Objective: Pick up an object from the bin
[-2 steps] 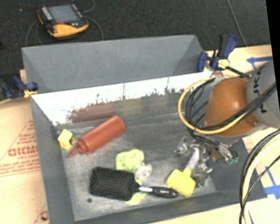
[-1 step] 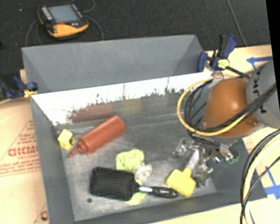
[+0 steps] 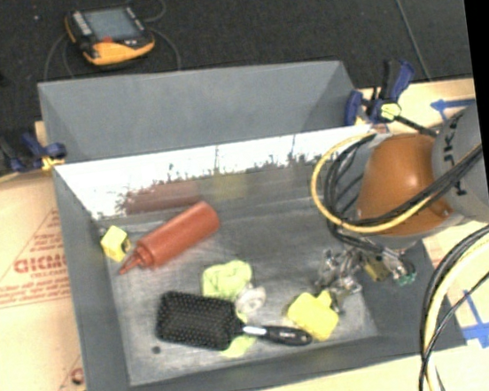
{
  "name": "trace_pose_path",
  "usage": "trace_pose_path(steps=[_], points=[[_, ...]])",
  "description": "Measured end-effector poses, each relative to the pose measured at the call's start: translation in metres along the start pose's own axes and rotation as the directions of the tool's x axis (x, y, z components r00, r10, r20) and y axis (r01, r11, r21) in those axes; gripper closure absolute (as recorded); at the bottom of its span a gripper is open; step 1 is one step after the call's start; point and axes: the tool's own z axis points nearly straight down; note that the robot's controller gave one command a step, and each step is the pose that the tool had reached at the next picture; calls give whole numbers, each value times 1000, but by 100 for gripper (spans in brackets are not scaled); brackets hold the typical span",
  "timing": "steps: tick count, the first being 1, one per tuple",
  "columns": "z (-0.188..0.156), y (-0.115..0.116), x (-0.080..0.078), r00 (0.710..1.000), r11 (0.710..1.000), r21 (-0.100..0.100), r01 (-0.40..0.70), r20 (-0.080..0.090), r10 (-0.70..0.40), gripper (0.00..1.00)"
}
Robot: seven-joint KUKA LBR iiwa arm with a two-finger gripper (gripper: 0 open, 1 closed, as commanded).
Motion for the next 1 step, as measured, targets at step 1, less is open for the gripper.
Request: trace_pose_path(steps=[1], points=[[0,0,0,1000,1000,0,0,0,0,100]])
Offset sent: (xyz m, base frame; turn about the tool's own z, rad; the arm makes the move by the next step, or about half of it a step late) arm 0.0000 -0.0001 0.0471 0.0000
